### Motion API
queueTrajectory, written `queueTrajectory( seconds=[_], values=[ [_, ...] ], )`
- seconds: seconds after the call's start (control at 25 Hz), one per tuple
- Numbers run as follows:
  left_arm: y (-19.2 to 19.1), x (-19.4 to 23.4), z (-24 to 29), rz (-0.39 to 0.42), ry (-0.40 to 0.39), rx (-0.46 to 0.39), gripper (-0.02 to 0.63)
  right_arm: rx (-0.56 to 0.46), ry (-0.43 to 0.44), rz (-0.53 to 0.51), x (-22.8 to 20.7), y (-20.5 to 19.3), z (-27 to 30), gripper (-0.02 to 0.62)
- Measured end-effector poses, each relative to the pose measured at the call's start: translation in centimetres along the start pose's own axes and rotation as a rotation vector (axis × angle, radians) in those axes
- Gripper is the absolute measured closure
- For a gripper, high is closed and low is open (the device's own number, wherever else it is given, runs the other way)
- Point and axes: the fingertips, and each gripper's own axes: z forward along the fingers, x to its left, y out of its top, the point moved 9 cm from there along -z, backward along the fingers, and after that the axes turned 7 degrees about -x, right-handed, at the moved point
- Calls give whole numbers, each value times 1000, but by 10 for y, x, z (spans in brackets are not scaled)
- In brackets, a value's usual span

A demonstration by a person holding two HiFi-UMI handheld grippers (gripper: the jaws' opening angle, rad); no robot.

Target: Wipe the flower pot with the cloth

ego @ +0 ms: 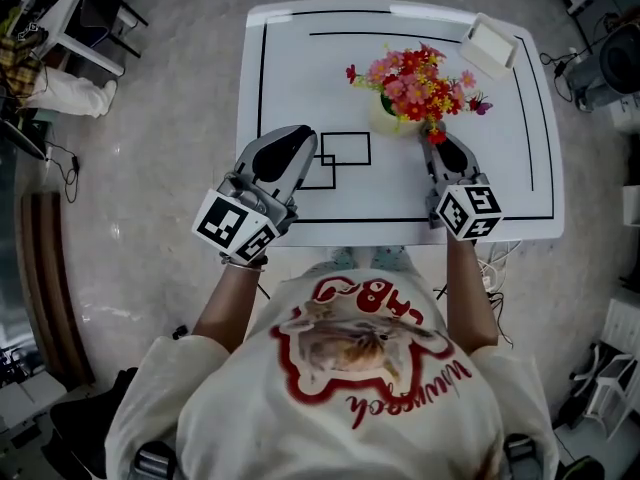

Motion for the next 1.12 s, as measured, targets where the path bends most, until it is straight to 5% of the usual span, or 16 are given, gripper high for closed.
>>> queueTrajectory(
  seconds=[1.12],
  values=[
    [-9, -2, -12, -10, -84, 41, 572, 0, 2, -12, 37, -7, 8, 551]
  ],
)
